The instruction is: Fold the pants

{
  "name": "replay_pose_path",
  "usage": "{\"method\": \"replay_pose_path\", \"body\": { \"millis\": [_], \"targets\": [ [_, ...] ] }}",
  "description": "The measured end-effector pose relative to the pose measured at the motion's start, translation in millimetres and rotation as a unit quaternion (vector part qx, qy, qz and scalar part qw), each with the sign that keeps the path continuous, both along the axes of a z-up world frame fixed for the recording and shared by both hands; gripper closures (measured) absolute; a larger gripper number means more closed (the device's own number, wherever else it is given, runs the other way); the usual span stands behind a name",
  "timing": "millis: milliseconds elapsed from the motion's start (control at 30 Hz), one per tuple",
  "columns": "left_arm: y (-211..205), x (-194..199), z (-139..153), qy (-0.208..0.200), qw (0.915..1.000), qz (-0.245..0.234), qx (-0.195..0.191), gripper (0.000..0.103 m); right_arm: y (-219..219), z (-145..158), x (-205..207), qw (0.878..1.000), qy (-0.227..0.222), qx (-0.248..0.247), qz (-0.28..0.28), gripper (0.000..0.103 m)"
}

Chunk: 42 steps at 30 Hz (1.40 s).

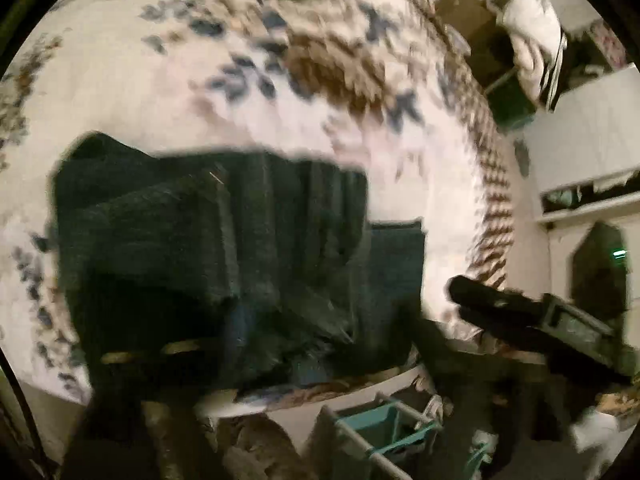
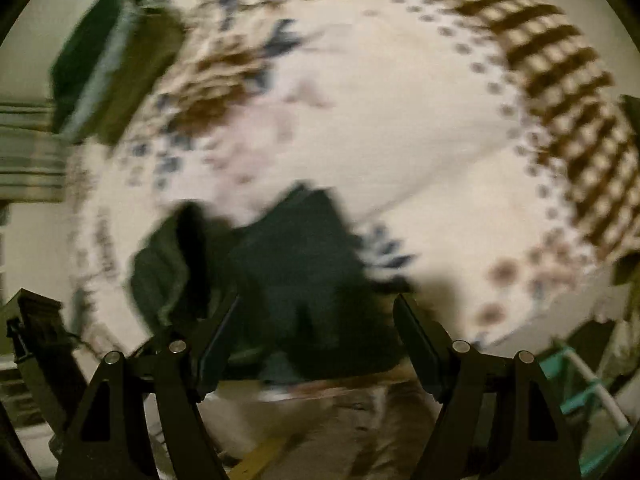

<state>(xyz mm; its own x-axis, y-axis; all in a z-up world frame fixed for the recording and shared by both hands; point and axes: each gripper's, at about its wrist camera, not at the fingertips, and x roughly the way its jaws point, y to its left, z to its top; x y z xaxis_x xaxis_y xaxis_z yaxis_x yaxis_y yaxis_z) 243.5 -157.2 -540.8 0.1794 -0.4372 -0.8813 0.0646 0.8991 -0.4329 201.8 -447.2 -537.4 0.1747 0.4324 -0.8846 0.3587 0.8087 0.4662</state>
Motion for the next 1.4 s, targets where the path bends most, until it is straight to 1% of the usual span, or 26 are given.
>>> {"method": "replay_pose_path", "body": {
  "millis": [100,167,300,367,400,433,467,533,567,633,667,733,800,833,900,1000,1033,1067,1100,1133,1167,1200,1267,1300,1367,1400],
  "targets": [
    [39.6,-8.0,28.2,-0.029,0.9984,0.045,0.016,0.003,26.3,-3.7,13.7,0.999,-0.009,0.042,0.034,0.014],
    [65.6,-9.6,32.6,-0.03,0.9958,0.075,0.041,0.003,48.0,-15.9,26.5,0.997,-0.008,0.043,0.066,0.012],
    [116.7,-12.0,12.1,-0.009,0.9865,0.124,0.106,0.003,77.6,-55.2,45.9,0.992,0.013,0.079,0.093,0.011],
    [140.2,-14.3,-3.6,0.012,0.9809,0.144,0.13,0.003,95.4,-78.7,53.7,0.99,0.039,0.076,0.116,0.014],
    [146.8,-14.7,-8.8,0.016,0.9789,0.151,0.137,0.003,99.4,-82.0,54.0,0.991,0.035,0.067,0.112,0.021],
    [155.6,-15.9,-12.3,0.019,0.977,0.156,0.144,0.003,104.5,-81.2,53.1,0.993,0.028,0.052,0.103,0.054],
    [162.7,-17.3,-13.2,0.02,0.9754,0.16,0.151,0.003,110.6,-77.8,51.5,0.993,0.028,0.048,0.106,0.071],
    [173.2,-17.6,-14.2,0.019,0.9729,0.167,0.159,0.003,115.8,-53.2,43.7,0.995,-0.004,0.026,0.101,0.077],
    [177.4,-17.4,-14.4,0.019,0.9723,0.171,0.158,0.003,115.1,-40.7,38.9,0.995,-0.013,0.02,0.097,0.078],
    [181.0,-16.0,-13.0,0.019,0.9726,0.175,0.151,0.003,104.6,-10.7,25.3,0.996,-0.037,-0.002,0.084,0.078],
    [179.9,-14.4,-13.0,0.019,0.9738,0.174,0.146,0.003,92.0,3.8,16.6,0.996,-0.04,-0.018,0.072,0.078],
    [174.3,-10.3,-14.2,0.021,0.9758,0.17,0.136,0.003,56.1,18.5,1.9,0.998,-0.034,-0.032,0.032,0.078],
    [163.6,-4.0,-18.7,0.026,0.9789,0.162,0.122,0.003,20.1,22.2,-11.0,0.999,-0.019,-0.05,0.007,0.078],
    [155.8,-0.4,-21.8,0.028,0.9808,0.155,0.115,0.003,-1.7,18.1,-18.3,0.998,-0.006,-0.065,-0.008,0.078],
    [138.6,7.4,-27.5,0.03,0.984,0.142,0.103,0.003,-32.0,6.4,-25.1,0.997,0.014,-0.068,-0.028,0.078],
    [105.1,24.1,-42.3,0.039,0.9897,0.111,0.082,0.003,-55.3,-21.8,-28.4,0.998,0.024,-0.047,-0.046,0.077],
    [93.4,32.1,-51.4,0.049,0.9914,0.098,0.071,0.003,-55.1,-29.8,-24.5,0.997,0.028,-0.052,-0.042,0.076],
    [85.8,37.9,-58.7,0.057,0.992,0.092,0.065,0.003,-54.9,-36.8,-21.6,0.997,0.027,-0.06,-0.039,0.072],
    [75.3,45.5,-69.7,0.067,0.9921,0.083,0.066,0.003,-56.4,-41.2,-21.1,0.997,0.029,-0.067,-0.036,0.067],
    [67.8,51.2,-78.9,0.072,0.9925,0.075,0.066,0.004,-58.8,-48.3,-19.1,0.996,0.037,-0.078,-0.029,0.048],
    [62.4,55.3,-87.6,0.072,0.9928,0.068,0.068,0.015,-66.7,-54.4,-23.4,0.995,0.043,-0.089,-0.034,0.031],
    [58.8,57.9,-94.7,0.07,0.9938,0.059,0.064,0.034,-72.9,-58.3,-27.1,0.994,0.043,-0.087,-0.046,0.027],
    [55.6,60.8,-100.6,0.072,0.9955,0.047,0.041,0.053,-81.4,-65.7,-33.9,0.994,0.05,-0.068,-0.063,0.016],
    [54.1,60.9,-98.0,0.071,0.996,0.042,0.036,0.057,-81.8,-65.6,-35.6,0.994,0.052,-0.064,-0.068,0.015],
    [54.1,57.5,-86.7,0.062,0.9968,0.039,0.032,0.058,-83.0,-60.1,-41.0,0.993,0.048,-0.046,-0.092,0.015],
    [55.7,53.5,-79.4,0.058,0.9972,0.039,0.027,0.057,-88.2,-55.1,-46.7,0.992,0.036,-0.018,-0.116,0.013]
  ]
}}
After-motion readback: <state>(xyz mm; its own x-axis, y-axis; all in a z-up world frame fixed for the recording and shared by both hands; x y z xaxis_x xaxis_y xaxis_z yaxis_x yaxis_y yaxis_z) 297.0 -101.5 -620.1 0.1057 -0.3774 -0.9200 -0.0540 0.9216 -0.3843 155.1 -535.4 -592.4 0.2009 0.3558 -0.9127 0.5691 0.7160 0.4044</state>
